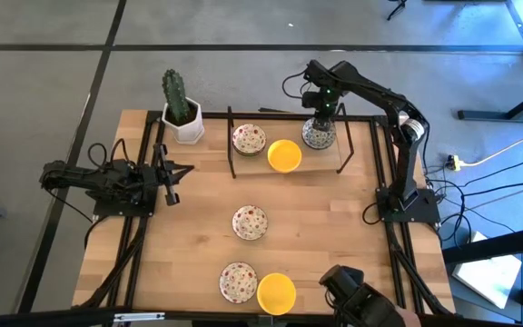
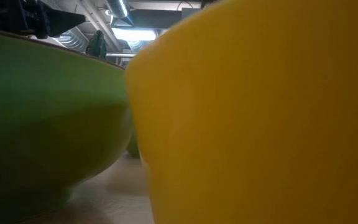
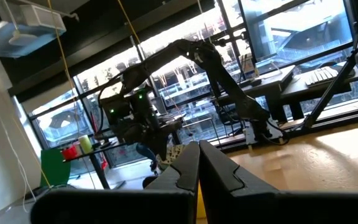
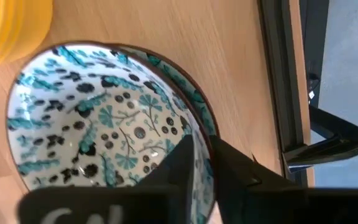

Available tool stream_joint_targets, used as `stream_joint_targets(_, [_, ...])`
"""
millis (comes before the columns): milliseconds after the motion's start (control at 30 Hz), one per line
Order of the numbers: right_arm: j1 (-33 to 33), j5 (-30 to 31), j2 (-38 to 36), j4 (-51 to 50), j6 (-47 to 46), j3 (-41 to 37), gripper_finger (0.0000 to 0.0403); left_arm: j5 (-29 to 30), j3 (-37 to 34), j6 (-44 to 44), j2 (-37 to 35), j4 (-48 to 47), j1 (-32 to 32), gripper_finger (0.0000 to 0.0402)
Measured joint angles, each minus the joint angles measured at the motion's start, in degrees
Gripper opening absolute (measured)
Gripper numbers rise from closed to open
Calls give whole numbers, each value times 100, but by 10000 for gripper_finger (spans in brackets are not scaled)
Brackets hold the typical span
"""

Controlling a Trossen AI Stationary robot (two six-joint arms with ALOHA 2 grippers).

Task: Pick & Place Mini bowls
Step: Stack the blue patterned bowl on the blue patterned bowl on the shelf

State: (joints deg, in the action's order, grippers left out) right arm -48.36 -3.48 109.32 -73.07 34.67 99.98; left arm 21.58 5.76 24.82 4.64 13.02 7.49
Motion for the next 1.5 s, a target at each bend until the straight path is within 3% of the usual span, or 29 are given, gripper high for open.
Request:
stream_joint_targets(333, [4,88,-55,4,4,-4,120,0,0,0,0,0,1,4])
stream_joint_targets(600, [2,146,-61,-179,-6,-4,145,0,0,0,0,0,2,5])
stream_joint_targets(767, [-21,-152,-68,-199,-15,-2,161,0,0,0,1,0,1,3])
stream_joint_targets(967, [-29,-199,-68,-59,113,-3,199,-1,0,0,2,2,2,3])
stream_joint_targets(1133, [-54,301,-72,377,164,-2,246,0,0,0,2,2,0,7])
stream_joint_targets(1233, [-61,280,-72,425,164,-2,266,0,1,0,0,2,1,6])
stream_joint_targets(1500, [-59,-147,53,472,138,-223,277,-2,0,0,1,4,1,3])
